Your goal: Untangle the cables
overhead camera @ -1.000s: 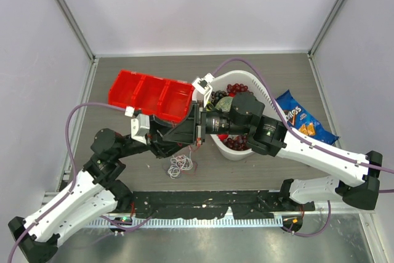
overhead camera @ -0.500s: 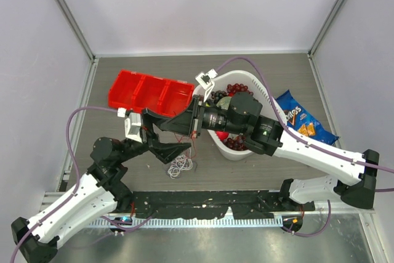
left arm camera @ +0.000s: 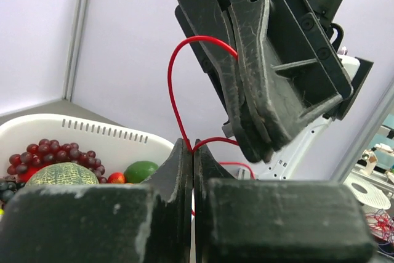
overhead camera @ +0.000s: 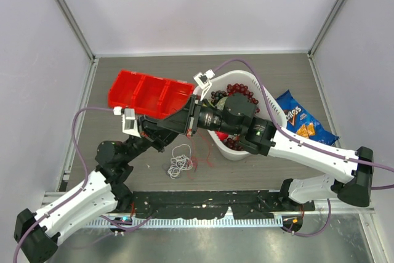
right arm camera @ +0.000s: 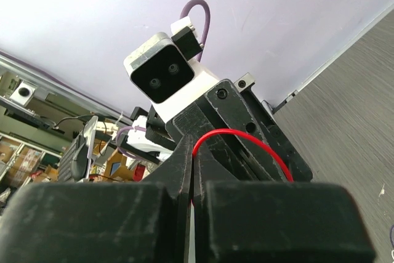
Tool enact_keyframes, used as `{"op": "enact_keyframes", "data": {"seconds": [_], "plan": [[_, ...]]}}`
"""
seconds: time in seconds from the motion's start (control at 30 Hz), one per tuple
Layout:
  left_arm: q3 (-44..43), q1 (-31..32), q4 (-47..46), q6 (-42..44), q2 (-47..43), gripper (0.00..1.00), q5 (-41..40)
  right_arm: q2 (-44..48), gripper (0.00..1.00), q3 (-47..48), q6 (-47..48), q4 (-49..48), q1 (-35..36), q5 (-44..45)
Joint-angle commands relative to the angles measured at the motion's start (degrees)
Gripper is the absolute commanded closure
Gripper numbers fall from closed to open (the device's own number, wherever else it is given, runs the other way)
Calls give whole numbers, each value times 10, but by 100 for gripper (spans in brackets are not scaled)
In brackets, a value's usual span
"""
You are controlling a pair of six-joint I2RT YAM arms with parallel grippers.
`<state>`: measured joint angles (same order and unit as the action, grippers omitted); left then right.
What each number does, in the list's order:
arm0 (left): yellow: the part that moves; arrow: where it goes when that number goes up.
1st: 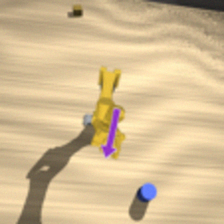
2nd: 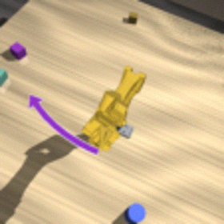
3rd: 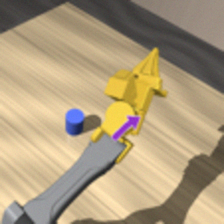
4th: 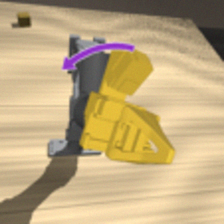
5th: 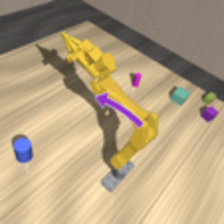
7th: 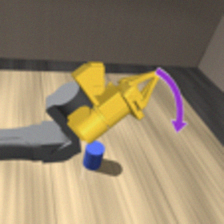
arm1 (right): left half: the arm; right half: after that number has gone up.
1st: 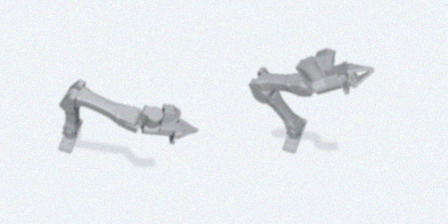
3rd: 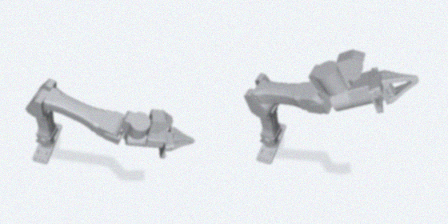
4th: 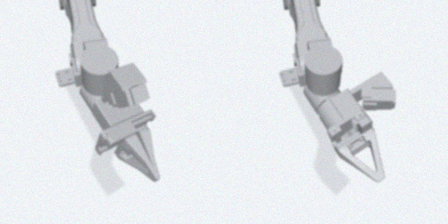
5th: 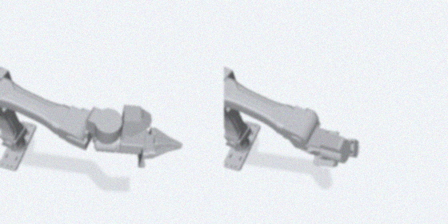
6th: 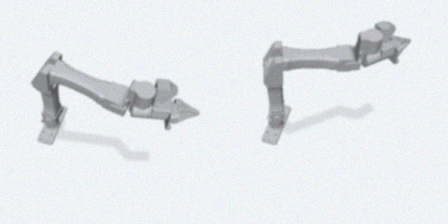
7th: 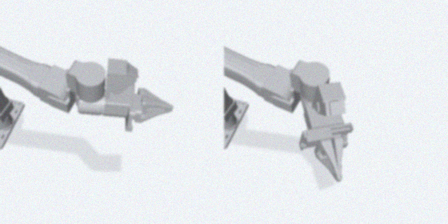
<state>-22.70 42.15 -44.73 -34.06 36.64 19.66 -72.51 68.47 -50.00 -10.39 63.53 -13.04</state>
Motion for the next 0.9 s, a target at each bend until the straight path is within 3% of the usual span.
{"op": "enact_keyframes", "data": {"seconds": [0.0,0.1,0.17,0.23,0.43,0.6,0.67,0.87], "plan": [[12,0,-53,-9,-30,100,-38,14,94,3,11,-3,1,24],[4,0,-3,-20,-50,100,-46,25,55,16,79,65,-1,55],[-10,1,58,-21,-65,100,-55,46,34,13,130,159,-3,87],[-31,0,135,-25,-78,100,-69,82,25,9,184,220,-7,106],[-108,-1,393,-37,-87,100,-153,155,19,-38,287,345,-13,129],[-195,0,566,-110,-38,100,-258,127,24,-26,258,342,-13,187],[-223,1,611,-138,-14,100,-292,96,27,-15,250,328,-8,184],[-268,0,663,-173,17,100,-332,17,26,35,280,301,46,294]]}}
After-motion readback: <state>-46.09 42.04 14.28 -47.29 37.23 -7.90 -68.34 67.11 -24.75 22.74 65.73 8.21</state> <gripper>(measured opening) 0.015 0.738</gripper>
